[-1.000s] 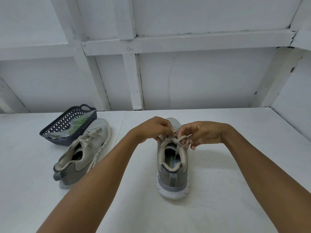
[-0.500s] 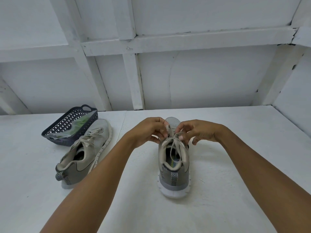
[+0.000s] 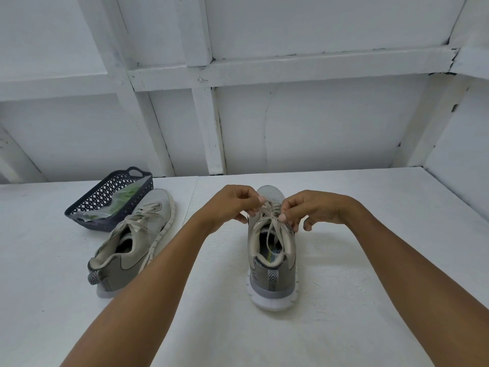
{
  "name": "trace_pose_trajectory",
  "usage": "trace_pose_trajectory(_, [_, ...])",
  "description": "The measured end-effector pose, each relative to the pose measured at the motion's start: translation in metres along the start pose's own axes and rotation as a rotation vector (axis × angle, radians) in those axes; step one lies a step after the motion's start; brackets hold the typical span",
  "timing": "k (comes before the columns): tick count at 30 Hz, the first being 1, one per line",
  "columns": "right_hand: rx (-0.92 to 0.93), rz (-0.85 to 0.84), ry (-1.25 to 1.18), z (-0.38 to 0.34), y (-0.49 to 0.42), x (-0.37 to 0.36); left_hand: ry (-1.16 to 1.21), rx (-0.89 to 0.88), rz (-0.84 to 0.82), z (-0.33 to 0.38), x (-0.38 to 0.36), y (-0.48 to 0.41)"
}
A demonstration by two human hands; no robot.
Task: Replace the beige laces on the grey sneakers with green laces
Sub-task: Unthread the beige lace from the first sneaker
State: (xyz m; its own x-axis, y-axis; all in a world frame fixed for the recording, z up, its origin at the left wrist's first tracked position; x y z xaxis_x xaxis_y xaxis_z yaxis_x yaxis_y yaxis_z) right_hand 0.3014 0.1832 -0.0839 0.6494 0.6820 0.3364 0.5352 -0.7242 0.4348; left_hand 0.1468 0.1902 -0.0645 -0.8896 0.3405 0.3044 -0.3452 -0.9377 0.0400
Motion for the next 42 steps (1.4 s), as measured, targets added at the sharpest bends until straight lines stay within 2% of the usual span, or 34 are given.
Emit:
trace_pose_trajectory(5, [-0.048, 0.053, 0.187, -0.003, -0.004, -0.006, 0.196, -0.002, -0.005, 0.000, -0.001, 0.004])
trace_pose_trajectory(10, [0.029, 0.183, 0.359, -0.018, -0.001, -0.006, 0.321, 0.009, 0.027, -0.002, 0.004, 0.007])
trace_pose_trajectory(14, [0.180, 0.328, 0.338, -0.036, 0.007, -0.002, 0.360, 0.028, 0.009, -0.005, 0.001, 0.008])
trace_pose_trajectory(18, [0.143, 0.252, 0.246, -0.033, 0.008, 0.001, 0.374, 0.044, 0.009, -0.010, -0.001, 0.010])
trace_pose_trajectory(20, [0.125, 0.218, 0.180, -0.028, 0.008, 0.002, 0.310, 0.050, -0.021, -0.011, -0.005, 0.011])
trace_pose_trajectory(24, [0.107, 0.240, 0.117, -0.022, 0.008, 0.005, -0.013, 0.029, -0.094, -0.011, -0.014, 0.012])
trace_pose_trajectory(28, [0.017, 0.186, 0.059, -0.016, 0.006, -0.003, -0.076, 0.041, -0.124, -0.009, -0.012, 0.014])
trace_pose_trajectory(32, [-0.015, 0.106, 0.160, -0.010, 0.007, -0.009, -0.187, 0.052, -0.173, -0.009, -0.011, 0.016])
trace_pose_trajectory(38, [0.086, 0.088, -0.040, -0.007, 0.003, -0.009, -0.339, 0.067, -0.218, -0.008, -0.014, 0.016])
trace_pose_trajectory(42, [0.090, 0.003, -0.151, -0.001, 0.002, -0.010, -0.398, 0.017, -0.247, -0.004, -0.015, 0.017])
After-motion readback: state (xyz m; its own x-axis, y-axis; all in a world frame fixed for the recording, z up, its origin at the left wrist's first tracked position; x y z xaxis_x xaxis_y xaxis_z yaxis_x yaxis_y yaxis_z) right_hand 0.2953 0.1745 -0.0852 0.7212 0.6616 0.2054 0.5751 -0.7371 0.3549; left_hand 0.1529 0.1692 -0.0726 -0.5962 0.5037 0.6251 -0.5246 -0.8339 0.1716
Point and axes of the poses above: each hand's wrist, its own y-axis away from the middle knuckle, its own x-axis out of the back of the hand, z = x × y, the point moved 9 cm from there along -y, towards the middle knuckle, and after that the axes turned 3 degrees about -x, right-handed, at the moved point
